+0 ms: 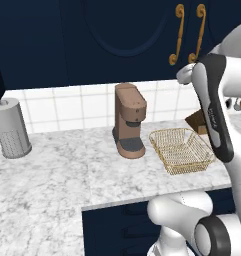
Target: Open the cabinet, pick up the bread from the cabinet and place it in the basket. Then move the basket to the dining counter.
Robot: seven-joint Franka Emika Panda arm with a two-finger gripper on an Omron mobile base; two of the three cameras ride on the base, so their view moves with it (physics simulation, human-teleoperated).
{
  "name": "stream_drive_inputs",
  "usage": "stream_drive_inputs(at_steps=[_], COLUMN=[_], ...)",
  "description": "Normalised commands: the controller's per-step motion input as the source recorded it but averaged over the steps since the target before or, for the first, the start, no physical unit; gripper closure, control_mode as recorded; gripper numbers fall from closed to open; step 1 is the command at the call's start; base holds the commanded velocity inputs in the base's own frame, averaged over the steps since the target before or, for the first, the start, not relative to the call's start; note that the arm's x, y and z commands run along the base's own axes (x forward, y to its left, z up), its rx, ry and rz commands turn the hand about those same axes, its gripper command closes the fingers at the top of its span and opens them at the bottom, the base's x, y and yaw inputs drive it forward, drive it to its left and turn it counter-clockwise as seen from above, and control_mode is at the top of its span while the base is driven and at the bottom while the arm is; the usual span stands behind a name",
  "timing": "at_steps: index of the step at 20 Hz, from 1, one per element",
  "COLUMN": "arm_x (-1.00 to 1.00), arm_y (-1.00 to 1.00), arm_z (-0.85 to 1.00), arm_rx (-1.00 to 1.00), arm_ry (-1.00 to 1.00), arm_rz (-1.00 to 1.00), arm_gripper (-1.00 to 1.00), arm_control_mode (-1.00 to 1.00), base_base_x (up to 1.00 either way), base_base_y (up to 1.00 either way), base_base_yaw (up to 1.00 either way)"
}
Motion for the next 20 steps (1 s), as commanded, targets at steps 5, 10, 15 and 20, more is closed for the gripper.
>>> stream_drive_inputs(at_steps=[5,10,15,20], arm_x=[0.02,0.34,0.33,0.53], arm_y=[-0.07,0.00,0.00,0.00], arm_z=[0.66,0.44,0.34,0.07], arm_rx=[0.00,0.02,0.00,0.00], arm_ry=[-0.21,0.00,-0.06,-0.05], arm_rz=[0.00,0.00,0.00,0.00], arm_gripper=[-1.00,-1.00,-1.00,-1.00], arm_control_mode=[-1.00,-1.00,-1.00,-1.00], base_base_x=[0.00,0.00,0.00,0.00], base_base_y=[0.00,0.00,0.00,0.00], base_base_yaw=[0.00,0.00,0.00,0.00])
